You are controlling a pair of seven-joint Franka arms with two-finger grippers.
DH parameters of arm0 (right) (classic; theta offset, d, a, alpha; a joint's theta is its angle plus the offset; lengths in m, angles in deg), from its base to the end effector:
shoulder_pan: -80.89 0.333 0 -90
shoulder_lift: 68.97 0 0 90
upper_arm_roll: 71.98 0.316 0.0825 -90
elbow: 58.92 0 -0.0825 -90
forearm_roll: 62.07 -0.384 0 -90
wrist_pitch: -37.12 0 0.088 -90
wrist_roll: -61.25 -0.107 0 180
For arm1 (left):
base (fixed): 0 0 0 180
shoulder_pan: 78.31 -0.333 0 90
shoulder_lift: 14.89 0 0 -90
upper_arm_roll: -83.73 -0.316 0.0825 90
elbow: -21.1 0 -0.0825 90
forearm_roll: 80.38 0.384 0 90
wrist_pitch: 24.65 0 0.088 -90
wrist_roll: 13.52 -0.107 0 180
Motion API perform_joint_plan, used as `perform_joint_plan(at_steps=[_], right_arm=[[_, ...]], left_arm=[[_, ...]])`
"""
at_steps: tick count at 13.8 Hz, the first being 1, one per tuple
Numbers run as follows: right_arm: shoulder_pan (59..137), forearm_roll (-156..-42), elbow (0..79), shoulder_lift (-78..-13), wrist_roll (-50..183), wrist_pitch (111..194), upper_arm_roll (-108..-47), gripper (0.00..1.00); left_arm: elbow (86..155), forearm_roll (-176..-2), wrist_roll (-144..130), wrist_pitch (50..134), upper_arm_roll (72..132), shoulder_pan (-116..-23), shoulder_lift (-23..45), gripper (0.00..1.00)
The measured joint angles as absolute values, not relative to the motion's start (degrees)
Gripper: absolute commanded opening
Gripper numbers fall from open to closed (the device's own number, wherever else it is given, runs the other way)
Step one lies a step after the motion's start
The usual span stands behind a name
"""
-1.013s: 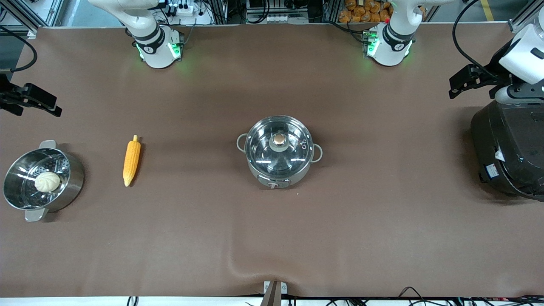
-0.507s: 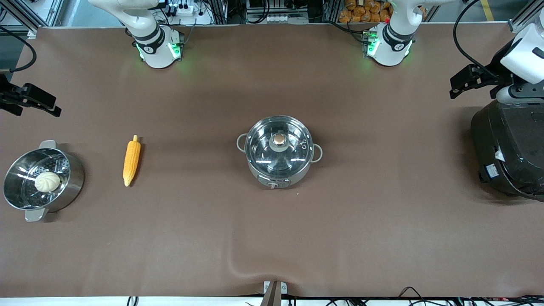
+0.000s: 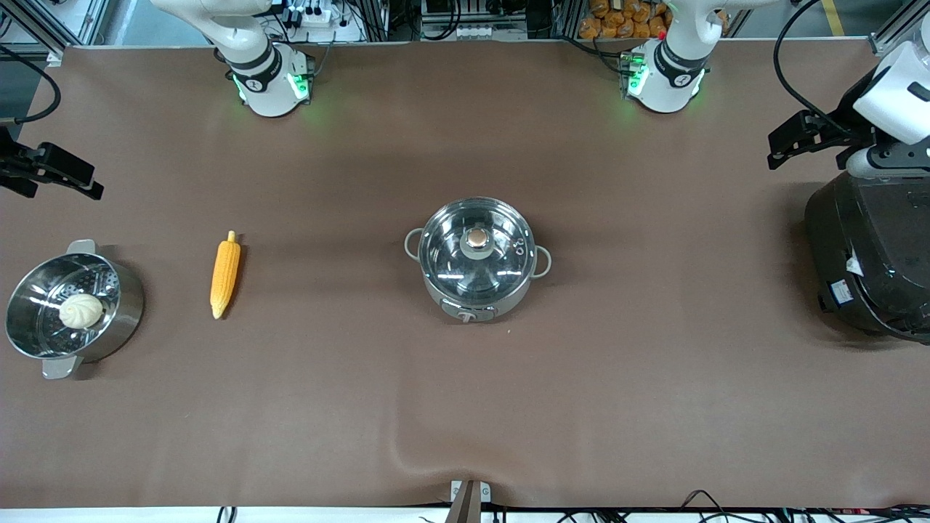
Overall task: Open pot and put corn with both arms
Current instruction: 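Move the left gripper over the lid knob while the right gripper reaches the corn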
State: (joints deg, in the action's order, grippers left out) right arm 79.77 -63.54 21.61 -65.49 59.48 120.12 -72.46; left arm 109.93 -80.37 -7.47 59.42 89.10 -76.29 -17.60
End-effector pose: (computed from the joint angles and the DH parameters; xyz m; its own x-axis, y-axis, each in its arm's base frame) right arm 0.5608 -0.0125 0.6570 0.9983 -0.0556 -0.0184 -0.0561 -0.9981 -0.0244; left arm 0.5246 -0.0694 0.6507 0.9991 -0.0230 -0.0353 -0.0233 -0.9997 -0.0084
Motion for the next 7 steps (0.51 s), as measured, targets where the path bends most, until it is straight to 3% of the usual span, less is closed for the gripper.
perform_joint_plan(at_steps=[7], right_arm=[[79.09,-63.54,21.61,-65.45,59.48,118.93,-72.51,1.0]], left_arm=[[108.07,-81.52,-7.49,59.42,89.7,-75.73,-16.02,1.0]])
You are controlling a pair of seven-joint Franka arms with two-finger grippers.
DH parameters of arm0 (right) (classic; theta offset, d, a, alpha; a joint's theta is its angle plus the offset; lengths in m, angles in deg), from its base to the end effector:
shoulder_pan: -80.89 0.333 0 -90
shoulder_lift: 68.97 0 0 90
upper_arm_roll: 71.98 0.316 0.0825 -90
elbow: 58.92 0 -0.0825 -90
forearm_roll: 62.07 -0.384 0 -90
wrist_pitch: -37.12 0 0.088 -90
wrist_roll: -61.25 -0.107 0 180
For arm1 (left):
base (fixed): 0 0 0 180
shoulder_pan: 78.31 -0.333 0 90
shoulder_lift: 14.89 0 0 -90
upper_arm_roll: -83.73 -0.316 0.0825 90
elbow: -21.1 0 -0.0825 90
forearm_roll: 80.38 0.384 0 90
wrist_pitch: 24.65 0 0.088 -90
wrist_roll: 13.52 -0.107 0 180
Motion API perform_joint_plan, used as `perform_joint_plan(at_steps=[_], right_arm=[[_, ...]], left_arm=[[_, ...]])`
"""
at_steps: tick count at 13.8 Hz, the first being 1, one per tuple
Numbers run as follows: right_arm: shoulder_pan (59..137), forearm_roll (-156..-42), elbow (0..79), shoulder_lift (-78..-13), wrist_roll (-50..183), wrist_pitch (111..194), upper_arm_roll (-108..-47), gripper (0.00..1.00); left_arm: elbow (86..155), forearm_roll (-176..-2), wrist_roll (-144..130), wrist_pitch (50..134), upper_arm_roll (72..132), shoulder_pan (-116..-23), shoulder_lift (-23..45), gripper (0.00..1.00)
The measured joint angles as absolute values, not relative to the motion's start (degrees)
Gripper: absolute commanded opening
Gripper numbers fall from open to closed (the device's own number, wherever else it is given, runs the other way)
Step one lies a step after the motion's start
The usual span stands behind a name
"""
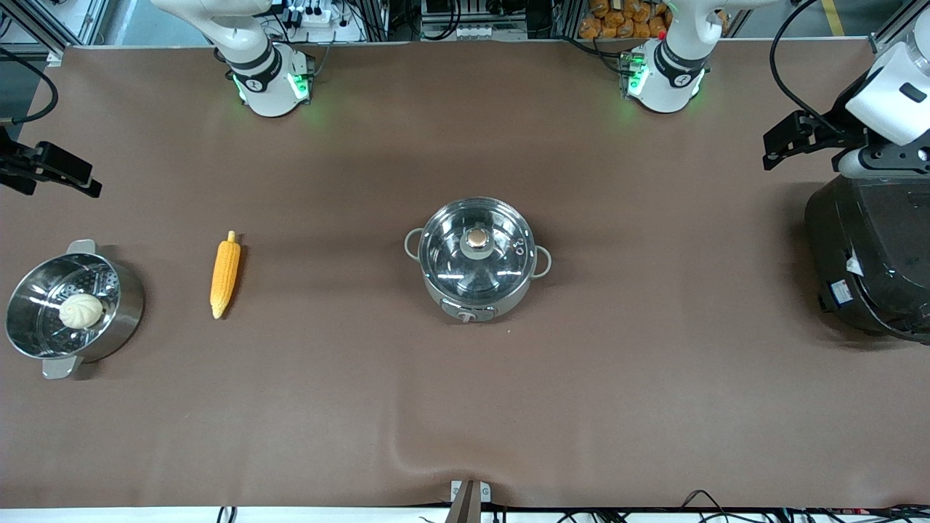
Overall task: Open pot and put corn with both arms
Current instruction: 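Move the left gripper over the lid knob while the right gripper reaches the corn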
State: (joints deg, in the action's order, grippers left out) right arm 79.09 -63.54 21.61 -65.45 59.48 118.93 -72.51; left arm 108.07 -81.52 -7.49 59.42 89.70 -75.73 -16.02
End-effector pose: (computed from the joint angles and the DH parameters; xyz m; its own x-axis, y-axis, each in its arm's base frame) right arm 0.5585 -0.0195 0.6549 0.9969 -0.0678 -0.0398 -0.0688 -0.9973 -0.0237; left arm 0.5315 -0.0829 0.6510 0.9984 -0.0459 -0.0327 -0.0454 -0.9989 0.0144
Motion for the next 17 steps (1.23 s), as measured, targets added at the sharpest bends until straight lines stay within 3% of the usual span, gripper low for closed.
perform_joint_plan(at_steps=[8,12,17], right_arm=[[79.07,-63.65,21.61,-65.35,59.69,119.77,-72.31,1.0],[79.07,-63.65,21.92,-65.13,59.74,120.57,-72.25,1.0],[79.01,-63.65,30.39,-63.66,60.34,132.21,-72.27,1.0]], left_arm=[[101.3,-82.7,3.81,59.69,90.92,-68.92,-6.18,1.0],[99.1,-82.7,12.03,64.53,90.95,-63.5,-0.66,1.0],[98.88,-82.63,21.12,71.21,90.74,-57.77,4.34,1.0]])
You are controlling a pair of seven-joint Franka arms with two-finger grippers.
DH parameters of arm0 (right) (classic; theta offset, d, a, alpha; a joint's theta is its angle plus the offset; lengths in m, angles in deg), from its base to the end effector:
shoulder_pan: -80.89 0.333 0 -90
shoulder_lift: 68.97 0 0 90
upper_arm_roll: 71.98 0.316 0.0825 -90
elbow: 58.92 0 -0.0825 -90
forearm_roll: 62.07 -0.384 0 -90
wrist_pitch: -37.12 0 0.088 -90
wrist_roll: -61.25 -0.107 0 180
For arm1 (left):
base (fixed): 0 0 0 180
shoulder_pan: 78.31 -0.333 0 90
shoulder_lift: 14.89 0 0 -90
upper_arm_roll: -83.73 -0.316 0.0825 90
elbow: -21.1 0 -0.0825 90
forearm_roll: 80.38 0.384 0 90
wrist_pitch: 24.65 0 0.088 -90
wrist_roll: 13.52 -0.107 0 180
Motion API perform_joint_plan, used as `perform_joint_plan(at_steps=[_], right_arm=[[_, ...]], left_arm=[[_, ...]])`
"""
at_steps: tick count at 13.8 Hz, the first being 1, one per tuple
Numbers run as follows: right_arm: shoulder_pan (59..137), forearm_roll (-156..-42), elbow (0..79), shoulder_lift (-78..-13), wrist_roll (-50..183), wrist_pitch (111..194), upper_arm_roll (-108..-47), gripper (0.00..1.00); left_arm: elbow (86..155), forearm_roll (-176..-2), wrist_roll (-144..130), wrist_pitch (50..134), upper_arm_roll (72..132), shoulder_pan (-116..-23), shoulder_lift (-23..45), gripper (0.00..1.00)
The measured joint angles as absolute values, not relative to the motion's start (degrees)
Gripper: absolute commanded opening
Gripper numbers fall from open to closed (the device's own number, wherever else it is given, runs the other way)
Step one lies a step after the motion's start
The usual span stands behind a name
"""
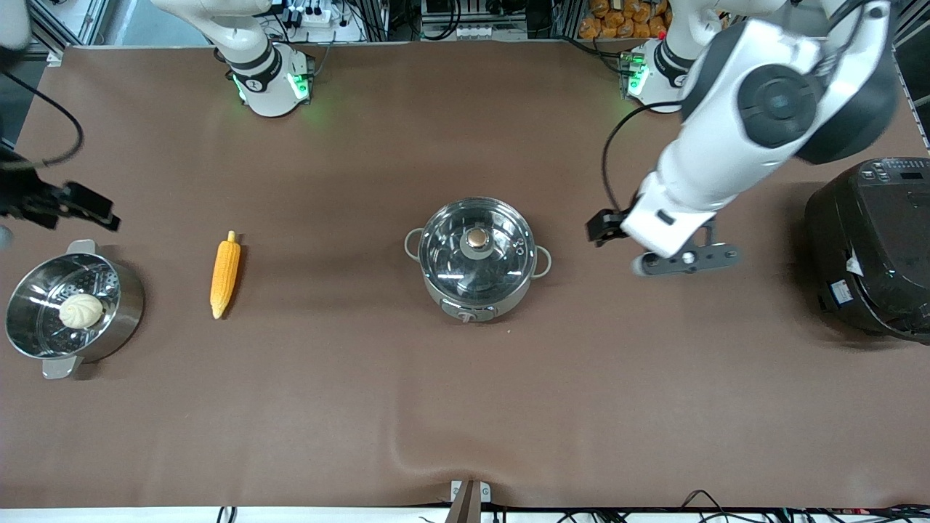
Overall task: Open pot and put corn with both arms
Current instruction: 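Move the left gripper over the lid knob while the right gripper reaches the corn, then grasp the lid knob with the left gripper while the right gripper grasps the corn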
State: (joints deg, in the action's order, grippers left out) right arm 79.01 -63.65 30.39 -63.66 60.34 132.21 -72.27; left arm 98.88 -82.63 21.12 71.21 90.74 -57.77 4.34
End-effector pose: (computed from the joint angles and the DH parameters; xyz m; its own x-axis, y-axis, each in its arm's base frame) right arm 0.5894 -0.0195 0.5851 0.9984 -0.0561 0.0077 -0.0559 -0.9981 -0.0271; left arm 0.5878 -0.2969 0.5321 0.9894 0.1322 -0.0598 0.1355 -0.9893 0.0549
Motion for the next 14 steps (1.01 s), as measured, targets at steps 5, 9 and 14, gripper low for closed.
perform_joint_plan(at_steps=[5,9,14], right_arm=[[76.39,-63.65,43.42,-63.0,64.07,146.22,-72.62,1.0],[74.41,-63.65,56.22,-62.25,66.28,160.82,-72.6,1.0],[74.42,-63.65,64.79,-55.54,69.8,170.1,-72.34,1.0]], left_arm=[[98.69,-80.79,30.93,77.92,90.59,-50.74,7.56,1.0],[98.5,-79.42,36.08,81.76,90.49,-44.86,11.37,1.0],[98.36,-76.92,39.42,85.04,89.88,-38.95,16.61,1.0]])
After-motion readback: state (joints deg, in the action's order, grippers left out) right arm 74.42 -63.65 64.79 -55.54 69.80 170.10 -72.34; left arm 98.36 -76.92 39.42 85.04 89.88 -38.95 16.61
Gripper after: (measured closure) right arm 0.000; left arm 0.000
